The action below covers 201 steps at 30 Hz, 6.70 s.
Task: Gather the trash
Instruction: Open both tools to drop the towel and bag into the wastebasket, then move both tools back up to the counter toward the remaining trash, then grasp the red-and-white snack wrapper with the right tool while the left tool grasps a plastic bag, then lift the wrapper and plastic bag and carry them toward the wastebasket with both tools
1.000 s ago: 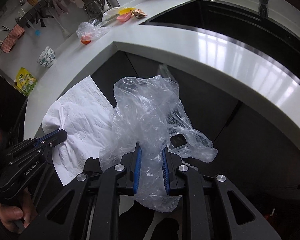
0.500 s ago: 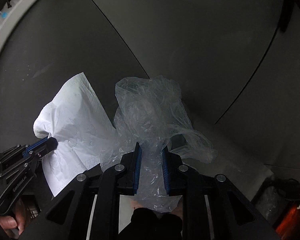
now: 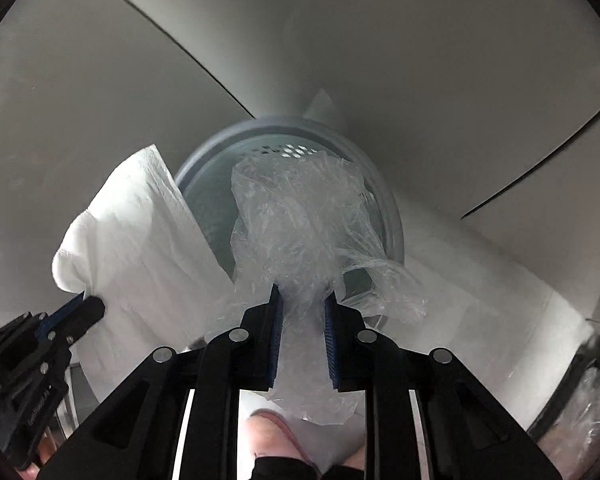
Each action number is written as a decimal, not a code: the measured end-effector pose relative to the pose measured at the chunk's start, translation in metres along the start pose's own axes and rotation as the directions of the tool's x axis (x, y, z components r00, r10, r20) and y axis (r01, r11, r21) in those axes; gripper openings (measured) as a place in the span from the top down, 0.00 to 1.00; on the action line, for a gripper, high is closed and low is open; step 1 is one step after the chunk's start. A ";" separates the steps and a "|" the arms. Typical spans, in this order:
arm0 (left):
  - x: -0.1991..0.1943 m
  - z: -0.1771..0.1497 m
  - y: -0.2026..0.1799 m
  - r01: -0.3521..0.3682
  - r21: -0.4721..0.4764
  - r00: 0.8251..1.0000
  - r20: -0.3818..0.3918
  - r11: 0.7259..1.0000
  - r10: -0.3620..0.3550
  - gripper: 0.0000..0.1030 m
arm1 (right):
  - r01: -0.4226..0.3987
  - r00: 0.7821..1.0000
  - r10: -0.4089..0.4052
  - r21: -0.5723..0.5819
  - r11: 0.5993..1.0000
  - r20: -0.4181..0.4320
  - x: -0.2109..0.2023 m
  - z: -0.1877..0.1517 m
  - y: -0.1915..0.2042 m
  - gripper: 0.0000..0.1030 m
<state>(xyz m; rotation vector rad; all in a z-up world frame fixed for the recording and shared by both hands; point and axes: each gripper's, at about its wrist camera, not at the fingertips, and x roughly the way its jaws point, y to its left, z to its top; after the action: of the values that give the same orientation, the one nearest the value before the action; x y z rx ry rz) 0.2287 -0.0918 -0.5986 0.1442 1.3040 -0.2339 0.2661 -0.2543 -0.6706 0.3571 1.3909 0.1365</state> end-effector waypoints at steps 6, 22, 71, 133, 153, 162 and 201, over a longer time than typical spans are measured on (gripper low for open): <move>0.009 0.010 -0.006 -0.040 -0.011 0.999 0.002 0.999 0.040 0.55 | 0.037 0.999 -0.037 -0.010 0.999 0.017 -0.001 0.007 0.001 0.57; -0.128 0.023 -0.016 -0.072 -0.010 0.996 0.056 0.997 0.072 0.42 | 0.055 0.998 -0.055 0.037 0.998 -0.005 -0.108 -0.009 0.012 0.54; -0.583 0.134 0.070 -0.099 -0.332 0.877 0.416 0.938 0.240 0.30 | 0.003 0.880 0.109 -0.236 0.972 0.463 -0.602 0.084 0.147 0.42; -0.415 0.387 0.194 -0.088 -0.448 0.935 0.271 0.890 0.229 0.28 | 0.184 0.963 -0.082 -0.407 0.894 0.256 -0.386 0.422 0.258 0.67; -0.401 0.419 0.203 -0.104 -0.428 0.928 0.284 0.898 0.242 0.22 | 0.091 0.970 0.005 -0.381 0.920 0.243 -0.395 0.417 0.252 0.86; -0.376 0.426 0.219 -0.071 -0.468 0.958 0.215 0.881 0.191 0.81 | 0.083 0.967 0.016 -0.375 0.923 0.254 -0.402 0.416 0.250 0.86; -0.510 0.354 0.132 -0.015 -0.110 0.883 0.465 0.994 0.065 0.92 | 0.093 0.894 0.002 -0.188 0.978 0.449 -0.527 0.303 0.232 0.86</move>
<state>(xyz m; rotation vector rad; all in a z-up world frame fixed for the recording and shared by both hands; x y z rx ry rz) 0.4689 -0.0022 -0.0181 0.0212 0.8255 -0.1517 0.4927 -0.2458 -0.0614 0.1668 0.9156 0.1470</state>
